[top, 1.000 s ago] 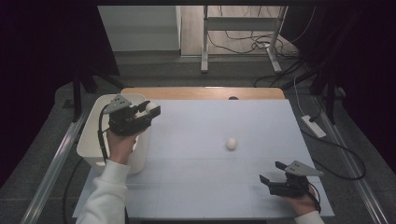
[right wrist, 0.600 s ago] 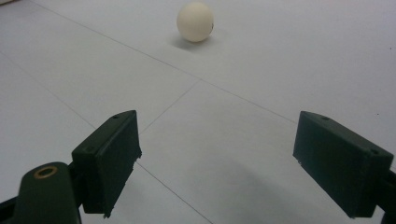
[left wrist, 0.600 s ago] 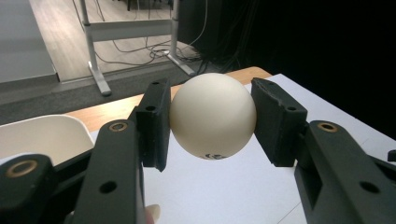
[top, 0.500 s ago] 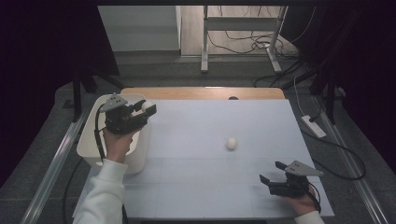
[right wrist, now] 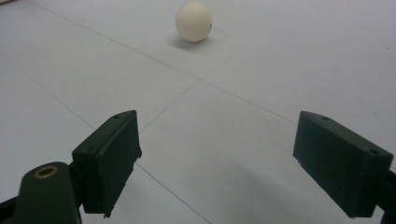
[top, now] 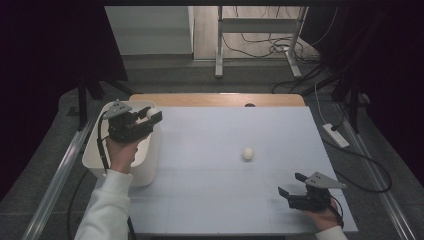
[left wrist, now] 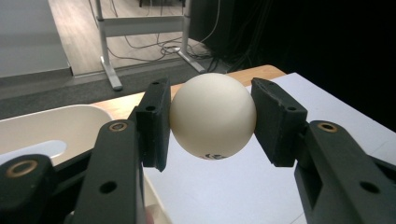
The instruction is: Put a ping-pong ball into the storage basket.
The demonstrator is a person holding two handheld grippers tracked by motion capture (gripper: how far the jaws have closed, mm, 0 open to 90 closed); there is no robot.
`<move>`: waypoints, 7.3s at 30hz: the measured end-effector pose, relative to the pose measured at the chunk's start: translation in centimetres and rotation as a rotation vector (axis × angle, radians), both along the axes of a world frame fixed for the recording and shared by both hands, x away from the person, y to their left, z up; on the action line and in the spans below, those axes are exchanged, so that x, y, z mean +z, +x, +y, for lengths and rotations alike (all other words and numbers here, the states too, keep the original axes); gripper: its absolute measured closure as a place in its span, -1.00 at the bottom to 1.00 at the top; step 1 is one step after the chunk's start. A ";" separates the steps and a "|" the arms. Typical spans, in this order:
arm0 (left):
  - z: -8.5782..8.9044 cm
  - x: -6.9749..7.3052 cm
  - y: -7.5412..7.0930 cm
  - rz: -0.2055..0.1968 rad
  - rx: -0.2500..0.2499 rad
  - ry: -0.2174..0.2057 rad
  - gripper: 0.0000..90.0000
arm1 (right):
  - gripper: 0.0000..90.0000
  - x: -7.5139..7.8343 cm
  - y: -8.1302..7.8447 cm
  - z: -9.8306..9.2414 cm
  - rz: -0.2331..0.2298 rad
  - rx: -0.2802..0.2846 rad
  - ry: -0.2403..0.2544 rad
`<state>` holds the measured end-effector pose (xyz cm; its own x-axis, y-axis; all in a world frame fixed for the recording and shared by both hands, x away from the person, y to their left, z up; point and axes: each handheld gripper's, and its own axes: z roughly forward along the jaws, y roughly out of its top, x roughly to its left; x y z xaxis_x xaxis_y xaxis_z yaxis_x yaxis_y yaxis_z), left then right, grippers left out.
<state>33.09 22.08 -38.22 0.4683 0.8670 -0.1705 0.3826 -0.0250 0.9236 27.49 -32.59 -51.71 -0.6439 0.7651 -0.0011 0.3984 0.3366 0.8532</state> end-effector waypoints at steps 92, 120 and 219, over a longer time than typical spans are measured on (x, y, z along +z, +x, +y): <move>7.0 -3.0 2.7 0.223 0.226 0.123 0.12 | -0.67 0.0 0.1 0.0 0.000 -0.009 -0.006; 5.9 -4.4 4.5 0.380 0.189 0.236 0.12 | -0.67 0.0 0.1 -0.1 -0.003 -0.009 -0.006; -4.6 -0.5 -1.9 0.034 -0.304 -0.034 -0.73 | -0.67 -0.1 0.5 0.1 0.001 -0.018 -0.007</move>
<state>31.19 17.45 -38.70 0.6990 0.6813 -0.2171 0.3933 -0.1128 0.9125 27.94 -32.48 -51.85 -0.6301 0.7765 -0.0058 0.4053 0.3352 0.8505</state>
